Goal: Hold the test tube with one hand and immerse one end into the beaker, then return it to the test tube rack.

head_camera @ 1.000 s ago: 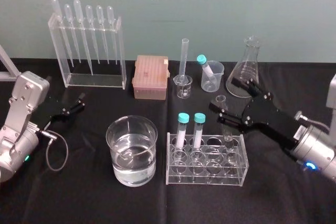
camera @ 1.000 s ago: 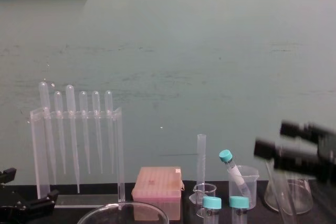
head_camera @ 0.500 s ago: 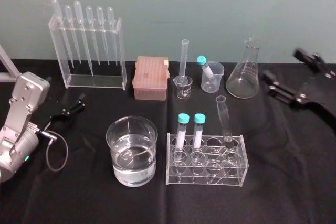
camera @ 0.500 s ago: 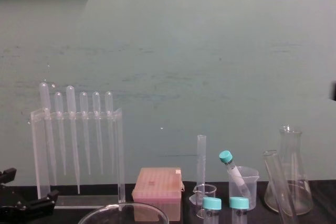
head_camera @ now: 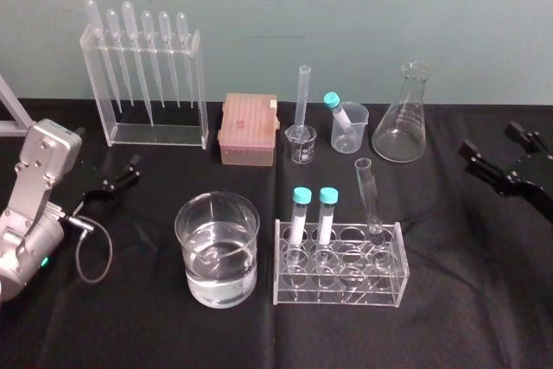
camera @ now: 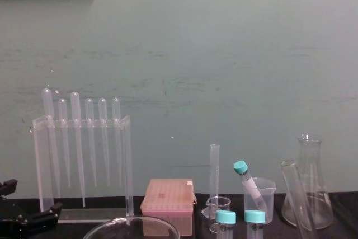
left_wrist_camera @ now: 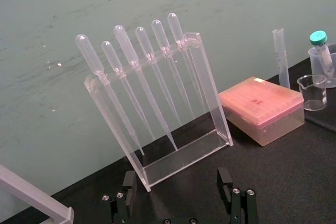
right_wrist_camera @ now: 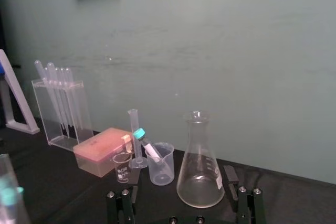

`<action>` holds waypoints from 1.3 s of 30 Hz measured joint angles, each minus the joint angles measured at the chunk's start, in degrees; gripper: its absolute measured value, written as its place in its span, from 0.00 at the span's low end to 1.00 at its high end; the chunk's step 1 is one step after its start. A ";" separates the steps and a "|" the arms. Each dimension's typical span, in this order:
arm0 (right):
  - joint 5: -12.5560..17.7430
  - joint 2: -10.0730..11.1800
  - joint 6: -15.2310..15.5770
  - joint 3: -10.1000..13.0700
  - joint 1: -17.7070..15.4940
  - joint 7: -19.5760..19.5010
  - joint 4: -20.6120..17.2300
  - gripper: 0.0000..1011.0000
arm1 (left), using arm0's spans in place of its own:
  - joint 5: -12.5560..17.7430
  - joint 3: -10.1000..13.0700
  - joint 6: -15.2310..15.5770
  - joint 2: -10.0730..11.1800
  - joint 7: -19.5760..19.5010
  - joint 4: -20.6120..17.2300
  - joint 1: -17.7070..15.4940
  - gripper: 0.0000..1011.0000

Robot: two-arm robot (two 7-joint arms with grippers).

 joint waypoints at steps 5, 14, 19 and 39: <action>0.19 -1.32 1.23 -3.44 7.46 4.10 8.47 0.99 | 0.00 0.00 0.01 0.00 0.00 0.00 0.00 0.99; -0.63 -5.33 2.29 -11.14 21.17 12.47 24.11 0.99 | 0.00 0.00 0.00 0.00 0.00 0.00 0.00 0.99; -0.41 -6.77 2.40 -13.15 24.18 15.52 28.41 0.99 | 0.00 -0.01 0.01 0.01 0.00 0.00 0.00 0.99; -0.46 -6.24 2.36 -12.44 23.15 14.46 26.84 0.99 | 0.00 0.00 0.00 0.00 0.00 0.00 -0.01 0.99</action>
